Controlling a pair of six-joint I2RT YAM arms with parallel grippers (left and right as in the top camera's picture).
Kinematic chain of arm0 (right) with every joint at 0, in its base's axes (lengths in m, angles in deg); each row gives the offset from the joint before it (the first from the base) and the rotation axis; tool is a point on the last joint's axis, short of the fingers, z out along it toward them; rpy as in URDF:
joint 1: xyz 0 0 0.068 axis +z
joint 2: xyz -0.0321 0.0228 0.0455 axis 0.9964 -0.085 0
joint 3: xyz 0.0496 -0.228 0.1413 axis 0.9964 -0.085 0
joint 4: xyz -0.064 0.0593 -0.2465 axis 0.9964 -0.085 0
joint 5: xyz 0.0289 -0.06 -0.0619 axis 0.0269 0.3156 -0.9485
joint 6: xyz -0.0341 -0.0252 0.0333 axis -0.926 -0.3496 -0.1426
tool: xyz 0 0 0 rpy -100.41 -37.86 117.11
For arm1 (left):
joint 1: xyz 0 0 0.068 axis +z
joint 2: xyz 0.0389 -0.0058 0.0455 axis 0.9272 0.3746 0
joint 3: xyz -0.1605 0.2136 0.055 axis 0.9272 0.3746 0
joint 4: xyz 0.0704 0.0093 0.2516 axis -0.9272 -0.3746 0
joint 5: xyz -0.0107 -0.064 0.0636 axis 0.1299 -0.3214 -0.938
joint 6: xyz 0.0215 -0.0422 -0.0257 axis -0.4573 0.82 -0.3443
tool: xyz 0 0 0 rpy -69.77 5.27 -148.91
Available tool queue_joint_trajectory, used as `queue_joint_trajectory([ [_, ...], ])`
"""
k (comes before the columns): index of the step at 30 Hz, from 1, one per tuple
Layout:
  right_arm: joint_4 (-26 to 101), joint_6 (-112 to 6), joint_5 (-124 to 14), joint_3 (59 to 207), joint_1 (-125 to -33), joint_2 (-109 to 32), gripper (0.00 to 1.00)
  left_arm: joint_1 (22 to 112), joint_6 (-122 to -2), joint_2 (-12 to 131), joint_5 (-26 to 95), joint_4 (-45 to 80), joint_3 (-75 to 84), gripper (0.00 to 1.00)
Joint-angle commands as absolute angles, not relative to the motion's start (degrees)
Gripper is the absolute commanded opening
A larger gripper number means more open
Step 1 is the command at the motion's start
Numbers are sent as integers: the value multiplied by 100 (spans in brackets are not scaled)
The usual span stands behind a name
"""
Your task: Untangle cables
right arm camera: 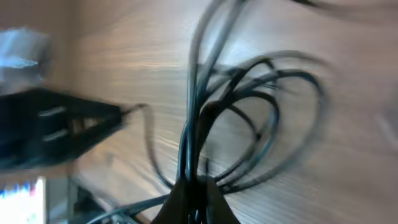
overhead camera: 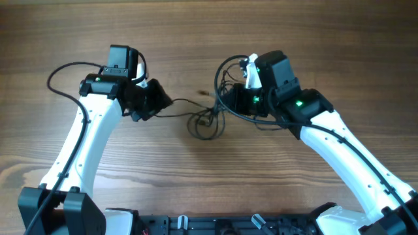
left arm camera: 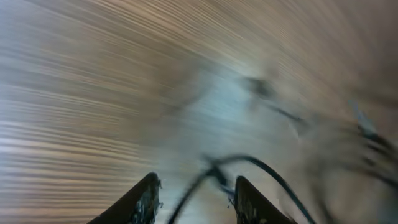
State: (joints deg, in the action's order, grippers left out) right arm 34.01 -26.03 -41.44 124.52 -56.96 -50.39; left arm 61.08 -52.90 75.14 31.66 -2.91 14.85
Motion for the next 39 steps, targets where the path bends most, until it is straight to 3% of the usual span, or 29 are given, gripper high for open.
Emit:
queue_joint_trajectory([
  [1, 2859, -629, -5628, 12474, -5707, -5262, 4, 6108, -6409, 7542, 5221, -272, 1490, 42],
  [6, 3209, -1497, -5204, 12439, -5681, -5513, 5, 6108, -6527, 7542, 6060, -243, 1490, 50],
  [12, 3098, -1370, -5578, 12439, -5688, -5859, 4, 6115, -6678, 7542, 6379, -88, 1490, 50],
  [15, 2776, -780, -6140, 12439, -5712, -5894, 4, 6202, -6398, 7542, 5345, -130, 1490, 41],
  [17, 2617, -450, -6260, 12442, -5753, -5876, 4, 6344, -5554, 7542, 3944, -390, 1490, 40],
  [20, 2737, -389, -6118, 12442, -5784, -5876, 4, 6583, -4686, 7542, 2895, -788, 1490, 50],
  [27, 3491, -815, -4975, 12439, -5753, -5883, 4, 6454, -5360, 7542, 5030, -582, 1490, 56],
  [39, 3554, -821, -4981, 12439, -5456, -5883, 5, 5726, -5095, 7542, 5013, -552, 1490, 50],
])
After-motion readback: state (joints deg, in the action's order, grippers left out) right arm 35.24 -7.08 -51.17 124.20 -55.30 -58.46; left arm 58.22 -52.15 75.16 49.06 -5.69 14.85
